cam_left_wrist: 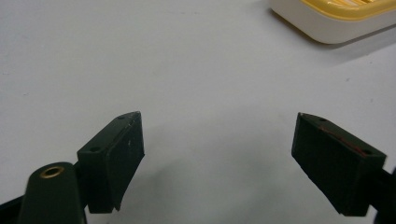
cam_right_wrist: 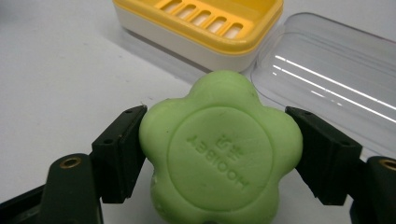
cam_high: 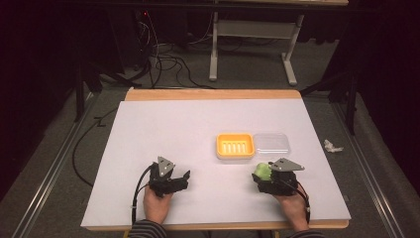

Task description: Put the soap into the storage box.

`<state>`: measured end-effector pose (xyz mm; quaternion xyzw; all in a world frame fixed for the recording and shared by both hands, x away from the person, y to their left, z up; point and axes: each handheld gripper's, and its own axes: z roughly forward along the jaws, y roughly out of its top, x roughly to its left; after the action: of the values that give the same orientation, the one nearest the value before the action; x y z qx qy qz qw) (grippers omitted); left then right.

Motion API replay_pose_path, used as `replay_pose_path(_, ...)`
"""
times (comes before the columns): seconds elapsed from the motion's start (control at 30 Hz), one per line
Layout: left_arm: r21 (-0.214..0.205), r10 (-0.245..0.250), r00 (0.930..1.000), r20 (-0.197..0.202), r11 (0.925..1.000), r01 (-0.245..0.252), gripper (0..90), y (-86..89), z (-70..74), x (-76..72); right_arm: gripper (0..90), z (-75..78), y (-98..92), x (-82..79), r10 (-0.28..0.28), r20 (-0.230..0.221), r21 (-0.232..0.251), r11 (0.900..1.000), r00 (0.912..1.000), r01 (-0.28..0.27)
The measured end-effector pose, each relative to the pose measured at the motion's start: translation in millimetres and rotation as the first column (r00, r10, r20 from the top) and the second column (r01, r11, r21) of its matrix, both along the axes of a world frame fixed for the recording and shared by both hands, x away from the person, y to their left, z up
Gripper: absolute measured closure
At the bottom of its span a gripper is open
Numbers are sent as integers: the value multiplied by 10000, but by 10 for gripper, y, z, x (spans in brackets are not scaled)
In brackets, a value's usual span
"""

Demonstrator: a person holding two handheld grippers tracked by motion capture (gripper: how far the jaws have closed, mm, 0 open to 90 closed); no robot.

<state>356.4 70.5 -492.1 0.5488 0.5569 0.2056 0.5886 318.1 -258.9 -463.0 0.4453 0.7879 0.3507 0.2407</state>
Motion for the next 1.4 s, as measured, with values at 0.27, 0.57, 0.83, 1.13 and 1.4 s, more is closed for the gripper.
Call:
replay_pose_path(0.27,-5,8,10000,2,10000,-8,176,1,1,0,255,139,25,27,211,178,18,9998,9996,-211)
replay_pose_path(0.57,-49,-3,10000,25,10000,3,175,-2,1,-2,255,242,69,85,367,268,101,9993,9990,-370)
replay_pose_path(0.83,-20,-30,10000,-5,10000,30,175,5,2,-2,255,311,139,175,503,287,258,9984,9983,-510)
replay_pose_path(1.13,-13,-47,10000,-11,10000,47,175,10,2,-1,255,406,204,308,654,245,496,9965,9976,-665)
replay_pose_path(1.4,-34,-74,10000,23,10000,74,174,7,3,-4,255,419,241,478,569,-32,643,9963,9984,-565)
